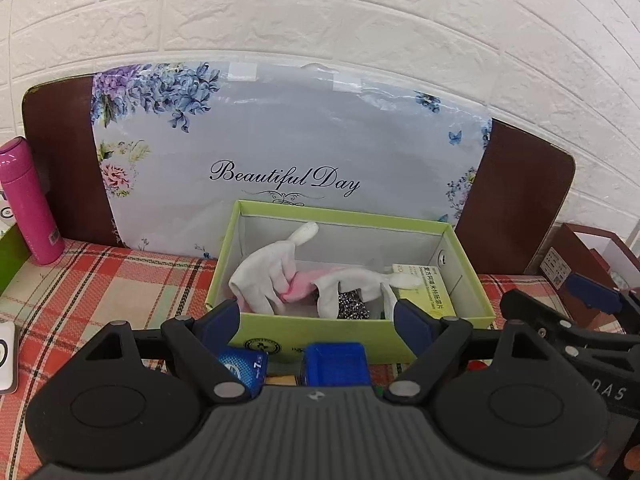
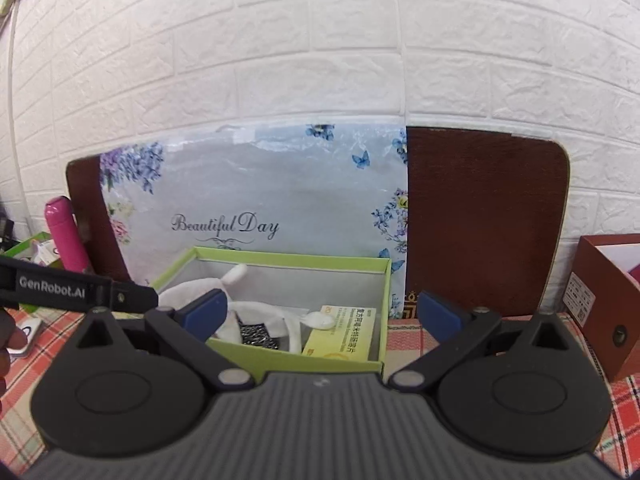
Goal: Organize objects
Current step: 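Grasp the tan box with the right gripper while the left grasps the teal box, then lift the tan box with the right gripper while the left lifts the teal box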
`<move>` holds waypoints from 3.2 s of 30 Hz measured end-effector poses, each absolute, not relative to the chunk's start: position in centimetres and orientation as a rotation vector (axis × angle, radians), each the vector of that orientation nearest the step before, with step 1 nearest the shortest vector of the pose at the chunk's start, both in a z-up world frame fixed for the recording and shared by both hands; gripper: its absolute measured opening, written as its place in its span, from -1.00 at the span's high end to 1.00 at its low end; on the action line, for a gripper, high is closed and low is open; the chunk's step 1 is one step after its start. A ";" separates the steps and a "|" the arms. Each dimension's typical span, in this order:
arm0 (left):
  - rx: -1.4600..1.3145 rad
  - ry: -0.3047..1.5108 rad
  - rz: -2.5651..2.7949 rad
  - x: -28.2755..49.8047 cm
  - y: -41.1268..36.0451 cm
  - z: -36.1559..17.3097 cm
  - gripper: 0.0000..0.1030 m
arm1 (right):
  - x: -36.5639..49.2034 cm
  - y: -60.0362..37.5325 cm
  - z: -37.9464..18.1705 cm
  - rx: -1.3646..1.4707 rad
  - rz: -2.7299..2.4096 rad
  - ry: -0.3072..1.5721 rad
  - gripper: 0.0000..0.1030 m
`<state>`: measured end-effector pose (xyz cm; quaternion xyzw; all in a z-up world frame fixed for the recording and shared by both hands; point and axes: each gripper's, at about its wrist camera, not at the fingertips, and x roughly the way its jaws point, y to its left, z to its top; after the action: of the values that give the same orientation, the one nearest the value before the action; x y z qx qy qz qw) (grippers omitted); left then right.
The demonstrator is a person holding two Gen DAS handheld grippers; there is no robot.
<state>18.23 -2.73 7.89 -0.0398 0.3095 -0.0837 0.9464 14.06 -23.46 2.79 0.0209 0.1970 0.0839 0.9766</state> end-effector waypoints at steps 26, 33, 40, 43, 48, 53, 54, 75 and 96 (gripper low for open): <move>-0.058 0.798 -0.302 11.2 -3.1 -1.7 -0.65 | 3.9 -23.2 -10.6 0.110 0.064 0.681 -0.54; 0.054 0.821 -0.286 12.5 -4.2 -2.6 -0.05 | 3.1 -23.1 -10.7 0.073 0.090 0.699 0.40; 0.068 0.818 -0.315 8.4 -3.2 -1.6 0.18 | 0.0 -23.0 -10.5 0.013 0.183 0.708 0.42; 0.070 0.827 -0.325 5.7 -2.0 -1.6 0.19 | -1.1 -23.1 -10.4 0.017 0.204 0.717 0.42; 0.086 0.872 -0.372 2.6 -1.2 -2.6 0.19 | -1.9 -22.6 -10.4 0.008 0.228 0.717 0.42; 0.107 0.882 -0.379 2.9 -2.3 -3.7 0.06 | -2.1 -22.5 -10.5 0.014 0.219 0.717 0.40; 0.098 0.880 -0.378 3.2 -2.5 -3.9 0.02 | -2.1 -22.6 -10.5 0.016 0.217 0.717 0.37; 0.141 0.897 -0.450 5.4 -6.8 -4.9 0.14 | -1.0 -22.7 -10.6 -0.002 0.199 0.729 0.34; 0.114 0.888 -0.419 5.4 -6.8 -4.8 0.17 | -0.9 -22.3 -10.8 -0.004 0.184 0.736 0.42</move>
<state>5.37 -6.75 -4.79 0.0549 0.4263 -0.2011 0.8802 -0.94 -22.31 -10.81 -0.0019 0.3594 0.0900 0.9288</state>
